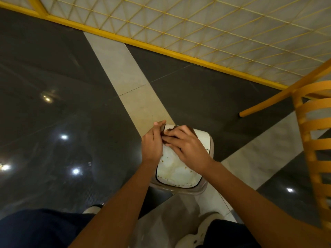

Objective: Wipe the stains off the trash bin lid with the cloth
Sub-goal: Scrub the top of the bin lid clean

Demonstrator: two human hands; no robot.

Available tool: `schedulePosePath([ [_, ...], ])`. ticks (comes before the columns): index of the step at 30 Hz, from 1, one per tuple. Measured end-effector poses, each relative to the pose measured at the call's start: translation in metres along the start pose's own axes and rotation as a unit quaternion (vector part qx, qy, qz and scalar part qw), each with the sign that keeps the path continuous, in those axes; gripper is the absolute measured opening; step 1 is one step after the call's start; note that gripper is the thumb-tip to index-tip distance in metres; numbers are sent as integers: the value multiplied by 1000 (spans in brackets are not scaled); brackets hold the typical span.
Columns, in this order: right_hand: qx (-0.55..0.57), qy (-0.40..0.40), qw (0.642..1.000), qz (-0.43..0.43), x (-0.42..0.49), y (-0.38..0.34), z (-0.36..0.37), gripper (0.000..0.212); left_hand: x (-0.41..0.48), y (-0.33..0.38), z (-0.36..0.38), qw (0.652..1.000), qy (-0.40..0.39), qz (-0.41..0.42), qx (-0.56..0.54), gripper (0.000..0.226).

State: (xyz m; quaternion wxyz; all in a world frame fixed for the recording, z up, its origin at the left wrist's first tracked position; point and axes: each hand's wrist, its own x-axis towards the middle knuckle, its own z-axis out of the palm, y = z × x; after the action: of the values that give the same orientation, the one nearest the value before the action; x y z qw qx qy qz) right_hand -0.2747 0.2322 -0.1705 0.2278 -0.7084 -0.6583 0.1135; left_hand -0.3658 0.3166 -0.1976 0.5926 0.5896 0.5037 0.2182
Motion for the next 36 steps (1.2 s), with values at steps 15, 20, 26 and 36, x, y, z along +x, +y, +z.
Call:
schedulePosePath([
  [15, -12, 64, 997, 46, -5, -1, 1, 26, -1, 0, -2, 1000, -5, -1, -21, 31],
  [20, -60, -15, 996, -69, -25, 11, -10, 32, -1, -1, -3, 1000, -8, 3, -25, 27],
  [26, -75, 35, 997, 7, -22, 1, 2, 32, -1, 1, -5, 998, -9, -16, -56, 26],
  [36, -29, 136, 980, 140, -34, -1, 2, 32, -2, 4, -2, 998, 2, -26, -59, 28],
])
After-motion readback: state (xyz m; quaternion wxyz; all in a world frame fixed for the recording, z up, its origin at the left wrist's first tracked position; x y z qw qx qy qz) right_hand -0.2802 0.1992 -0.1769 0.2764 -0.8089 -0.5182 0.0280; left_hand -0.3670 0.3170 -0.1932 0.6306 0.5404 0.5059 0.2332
